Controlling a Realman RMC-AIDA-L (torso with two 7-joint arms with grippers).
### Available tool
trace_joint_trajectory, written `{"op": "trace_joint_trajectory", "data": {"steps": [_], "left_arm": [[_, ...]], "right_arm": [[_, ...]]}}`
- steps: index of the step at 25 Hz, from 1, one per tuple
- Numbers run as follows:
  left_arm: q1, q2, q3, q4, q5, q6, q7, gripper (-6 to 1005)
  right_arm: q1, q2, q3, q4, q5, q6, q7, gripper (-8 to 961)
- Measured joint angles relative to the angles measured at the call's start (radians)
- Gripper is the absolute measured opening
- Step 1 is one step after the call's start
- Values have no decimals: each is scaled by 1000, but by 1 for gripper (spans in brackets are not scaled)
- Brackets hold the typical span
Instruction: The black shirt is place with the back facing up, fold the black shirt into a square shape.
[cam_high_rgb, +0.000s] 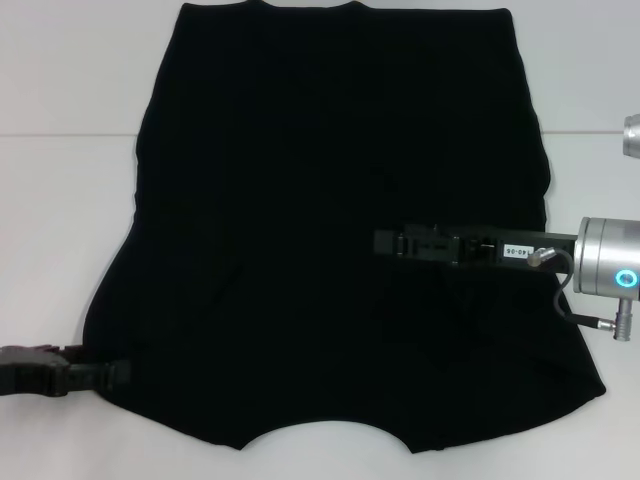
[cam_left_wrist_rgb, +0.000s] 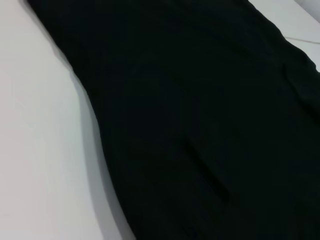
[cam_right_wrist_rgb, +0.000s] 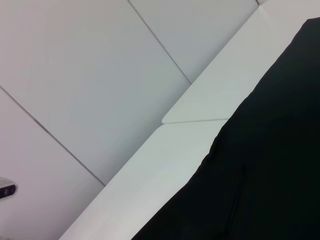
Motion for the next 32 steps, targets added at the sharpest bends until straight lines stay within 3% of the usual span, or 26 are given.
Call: {"op": "trace_joint_trajectory", "data": {"steps": [14, 25, 31, 32], "left_arm": [[-4, 3, 18, -2, -7, -37, -3, 792], [-5, 1, 22, -3, 0, -50, -8, 566], [-5, -3, 26, -3, 0, -40, -9, 328], [-6, -3, 26, -3, 0, -34, -9, 225]], "right_arm": [[-6, -3, -1, 0, 12, -5, -1, 901], [-23, -10, -7, 0, 12, -9, 5, 899], [-44, -27, -10, 0, 4, -29, 17, 900], [-51, -35, -14, 0, 3, -30, 24, 900]]}}
